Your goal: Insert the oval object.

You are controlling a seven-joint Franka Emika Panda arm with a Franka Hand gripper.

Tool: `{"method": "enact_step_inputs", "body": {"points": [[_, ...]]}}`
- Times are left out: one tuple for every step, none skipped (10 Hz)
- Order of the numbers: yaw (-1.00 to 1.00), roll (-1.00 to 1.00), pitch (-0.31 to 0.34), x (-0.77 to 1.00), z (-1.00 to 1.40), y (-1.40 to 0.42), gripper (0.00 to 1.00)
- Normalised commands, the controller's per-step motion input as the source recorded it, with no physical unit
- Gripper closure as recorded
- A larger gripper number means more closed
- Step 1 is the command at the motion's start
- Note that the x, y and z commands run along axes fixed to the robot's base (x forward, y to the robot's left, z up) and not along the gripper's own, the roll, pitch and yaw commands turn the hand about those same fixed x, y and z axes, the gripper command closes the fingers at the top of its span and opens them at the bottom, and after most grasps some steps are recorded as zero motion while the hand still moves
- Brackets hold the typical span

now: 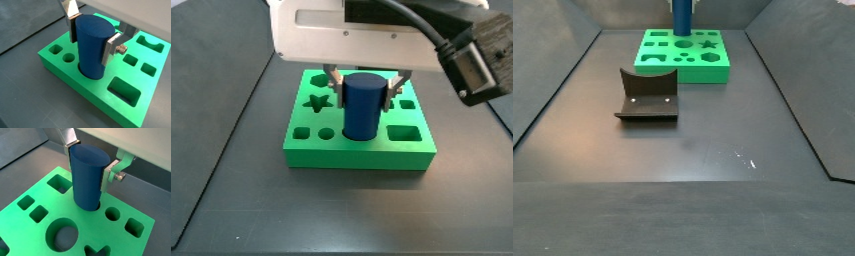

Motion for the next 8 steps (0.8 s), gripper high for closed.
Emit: {"method": "enact_step_inputs", "body": {"points": [[-0.04, -0.10, 0.000, 0.02, -0.47, -0.08, 1.00], [-0.05, -0.15, 0.000, 0.00, -0.48, -0.01, 1.00], [-0.08, -0.08, 0.000, 0.14, -0.53, 0.00, 1.00], [-0.05, 0.00, 0.000, 0.18, -0.56, 0.00, 1.00], [0.00, -0.02, 0.000, 0.14, -0.53, 0.02, 1.00], [0.00, -0.01, 0.000, 0.11, -0.47, 0.02, 1.00], [-0.03, -0.08, 0.000, 0.10, -0.22, 0.00, 1.00], [0.00, 0.01, -0.050, -0.01, 0.00, 0.00, 1.00]]}}
